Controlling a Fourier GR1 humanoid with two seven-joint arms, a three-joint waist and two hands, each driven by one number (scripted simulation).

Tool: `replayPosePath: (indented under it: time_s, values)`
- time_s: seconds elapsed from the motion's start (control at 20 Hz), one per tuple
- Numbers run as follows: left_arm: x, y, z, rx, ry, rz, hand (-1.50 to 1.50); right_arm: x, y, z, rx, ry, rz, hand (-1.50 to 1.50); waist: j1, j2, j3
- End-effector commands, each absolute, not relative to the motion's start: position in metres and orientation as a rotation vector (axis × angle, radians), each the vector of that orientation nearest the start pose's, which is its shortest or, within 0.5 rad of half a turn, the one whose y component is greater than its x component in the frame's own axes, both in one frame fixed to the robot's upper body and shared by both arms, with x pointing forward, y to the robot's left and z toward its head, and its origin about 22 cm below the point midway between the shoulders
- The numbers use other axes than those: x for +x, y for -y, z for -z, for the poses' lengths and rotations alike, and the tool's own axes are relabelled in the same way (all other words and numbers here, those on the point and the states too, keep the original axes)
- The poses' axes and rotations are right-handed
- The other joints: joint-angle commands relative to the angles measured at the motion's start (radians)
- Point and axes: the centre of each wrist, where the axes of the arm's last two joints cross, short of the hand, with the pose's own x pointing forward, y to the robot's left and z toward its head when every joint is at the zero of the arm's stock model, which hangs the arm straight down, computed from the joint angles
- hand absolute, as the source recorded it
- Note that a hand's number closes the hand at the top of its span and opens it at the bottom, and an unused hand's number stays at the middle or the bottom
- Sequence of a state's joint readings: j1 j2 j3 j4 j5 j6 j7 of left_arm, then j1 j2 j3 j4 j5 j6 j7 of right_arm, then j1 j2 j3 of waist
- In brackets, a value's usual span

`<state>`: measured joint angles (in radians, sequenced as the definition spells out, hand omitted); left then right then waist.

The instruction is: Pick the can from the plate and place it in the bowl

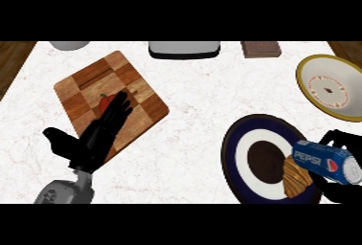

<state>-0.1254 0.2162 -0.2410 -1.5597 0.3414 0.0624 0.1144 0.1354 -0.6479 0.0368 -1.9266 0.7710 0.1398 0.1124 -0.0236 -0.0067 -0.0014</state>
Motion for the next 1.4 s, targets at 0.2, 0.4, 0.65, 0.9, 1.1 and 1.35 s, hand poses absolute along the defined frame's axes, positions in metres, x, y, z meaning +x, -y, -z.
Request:
replayPosePath:
  time_s: [0.2, 0.4, 0.65, 0.9, 1.1, 1.35]
  values:
    - [0.277, -0.21, -0.035, -0.255, 1.487, 0.108, 0.0, 0.179, 0.337, -0.181, -1.161, 1.452, -1.044, 1.5, 0.013, 0.005, 0.001]
    - [0.269, -0.183, -0.018, -0.26, 1.477, 0.124, 0.0, 0.179, 0.346, -0.218, -1.162, 1.47, -0.973, 1.5, 0.016, 0.005, 0.001]
    - [0.267, -0.195, -0.053, -0.285, 1.493, 0.138, 0.0, 0.213, 0.36, -0.21, -1.157, 1.516, -0.873, 1.5, 0.029, 0.006, 0.002]
    - [0.264, -0.204, -0.026, -0.267, 1.473, 0.135, 0.0, 0.253, 0.402, -0.225, -1.196, 1.465, -0.831, 1.5, 0.033, 0.009, 0.001]
    - [0.266, -0.193, -0.028, -0.296, 1.486, 0.148, 0.0, 0.302, 0.403, -0.197, -1.155, 1.486, -0.77, 1.5, 0.05, 0.013, 0.002]
    - [0.279, -0.197, -0.039, -0.285, 1.485, 0.16, 0.0, 0.336, 0.433, -0.204, -1.185, 1.484, -0.757, 1.5, 0.053, 0.015, 0.002]
